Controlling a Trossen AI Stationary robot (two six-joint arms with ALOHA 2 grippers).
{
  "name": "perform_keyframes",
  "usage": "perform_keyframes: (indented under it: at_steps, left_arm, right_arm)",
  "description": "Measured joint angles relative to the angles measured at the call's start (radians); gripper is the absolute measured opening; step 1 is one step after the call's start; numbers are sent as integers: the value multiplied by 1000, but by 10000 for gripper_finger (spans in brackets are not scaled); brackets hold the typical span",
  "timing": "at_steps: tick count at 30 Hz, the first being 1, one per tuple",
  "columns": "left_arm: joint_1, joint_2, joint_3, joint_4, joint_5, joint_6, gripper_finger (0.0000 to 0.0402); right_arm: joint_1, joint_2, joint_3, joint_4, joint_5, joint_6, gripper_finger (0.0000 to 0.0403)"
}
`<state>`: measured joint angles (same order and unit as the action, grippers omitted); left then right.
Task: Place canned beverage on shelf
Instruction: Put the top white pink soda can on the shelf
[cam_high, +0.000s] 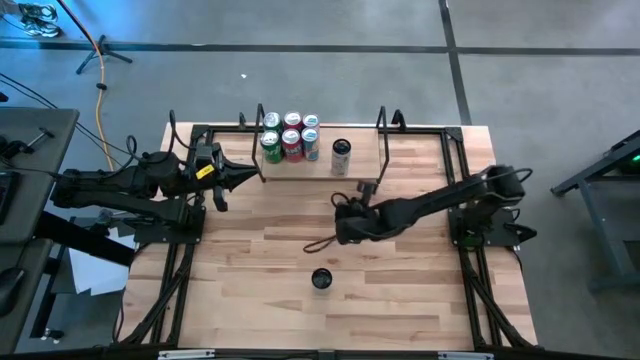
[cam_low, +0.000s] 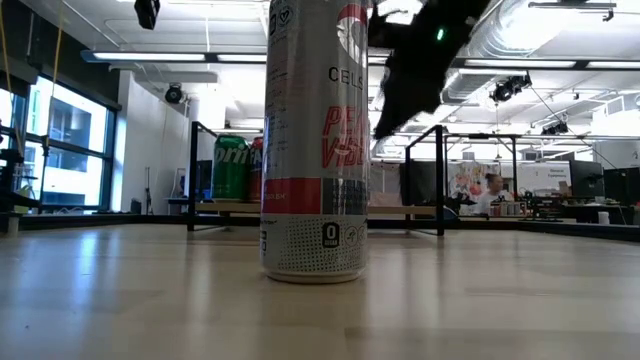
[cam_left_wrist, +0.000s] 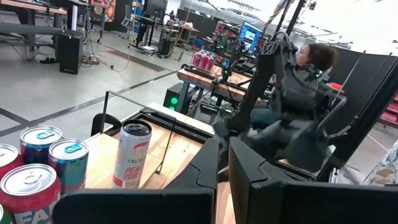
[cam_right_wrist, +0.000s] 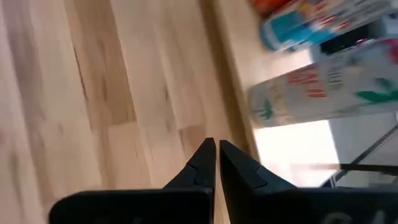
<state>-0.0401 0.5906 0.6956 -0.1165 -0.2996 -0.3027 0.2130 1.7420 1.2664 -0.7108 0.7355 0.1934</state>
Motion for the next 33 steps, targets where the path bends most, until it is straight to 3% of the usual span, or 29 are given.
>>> perform_keyframes:
  at_steps: [4, 10, 15, 23, 33]
  left_arm:
    - [0, 0, 0, 0, 0, 0, 0]
    - [0, 0, 0, 0, 0, 0, 0]
    - [0, 0, 0, 0, 0, 0, 0]
    - [0, 0, 0, 0, 0, 0, 0]
    - [0, 0, 0, 0, 0, 0, 0]
  right_arm:
    - [-60, 47, 9, -22, -38, -30, 3]
    - [-138, 72, 6, -13, 84, -55, 0]
    - [-189, 72, 5, 61, 91, -122, 0]
    - [-224, 72, 5, 137, 84, -239, 0]
    - [-226, 72, 5, 136, 76, -247, 0]
